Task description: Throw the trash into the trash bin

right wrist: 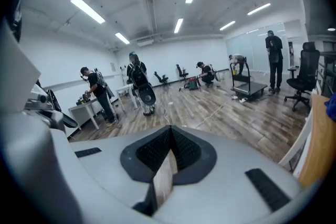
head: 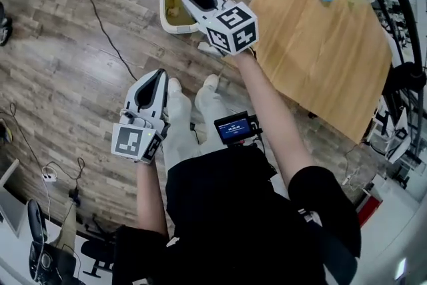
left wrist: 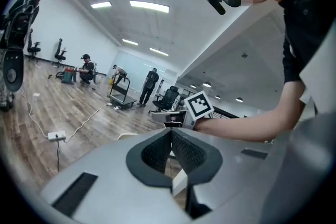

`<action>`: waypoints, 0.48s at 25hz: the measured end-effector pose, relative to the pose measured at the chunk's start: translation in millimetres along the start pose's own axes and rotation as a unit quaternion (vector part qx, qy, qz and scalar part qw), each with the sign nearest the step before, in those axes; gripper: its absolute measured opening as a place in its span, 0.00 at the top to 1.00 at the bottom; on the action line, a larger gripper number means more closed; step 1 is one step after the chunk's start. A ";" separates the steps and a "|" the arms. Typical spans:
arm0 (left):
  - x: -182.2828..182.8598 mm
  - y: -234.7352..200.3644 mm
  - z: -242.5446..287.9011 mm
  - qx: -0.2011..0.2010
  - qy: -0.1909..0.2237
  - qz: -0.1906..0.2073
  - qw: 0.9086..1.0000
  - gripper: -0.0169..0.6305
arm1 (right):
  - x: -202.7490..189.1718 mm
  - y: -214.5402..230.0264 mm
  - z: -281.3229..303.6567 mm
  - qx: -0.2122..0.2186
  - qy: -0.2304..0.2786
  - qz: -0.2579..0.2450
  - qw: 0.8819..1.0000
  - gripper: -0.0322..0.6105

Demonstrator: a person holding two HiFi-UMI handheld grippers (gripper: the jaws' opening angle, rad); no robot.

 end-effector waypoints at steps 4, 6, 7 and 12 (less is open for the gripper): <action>63.5 23.6 9.8 -0.039 0.051 0.065 0.996 0.96 | 66.8 -53.5 -64.0 -0.009 0.099 -0.046 0.994 0.95; 90.7 44.2 6.3 -0.059 0.074 0.092 0.991 0.96 | 86.1 -81.1 -98.8 -0.017 0.133 -0.065 0.989 0.95; 102.1 53.8 3.8 -0.067 0.082 0.102 0.989 0.96 | 93.4 -92.7 -115.8 -0.022 0.148 -0.072 0.986 0.95; 134.1 79.7 -10.7 -0.095 0.109 0.142 0.979 0.96 | 111.0 -133.9 -183.9 -0.047 0.197 -0.108 0.973 0.95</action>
Point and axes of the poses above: the fingertips, and each gripper's own axes: z forward along the fingers, y to its right, x out of its top, the point moved 6 cm from there along -z, backward along the fingers, and after that the axes turned 8 degrees about x, right-handed, at the moved point
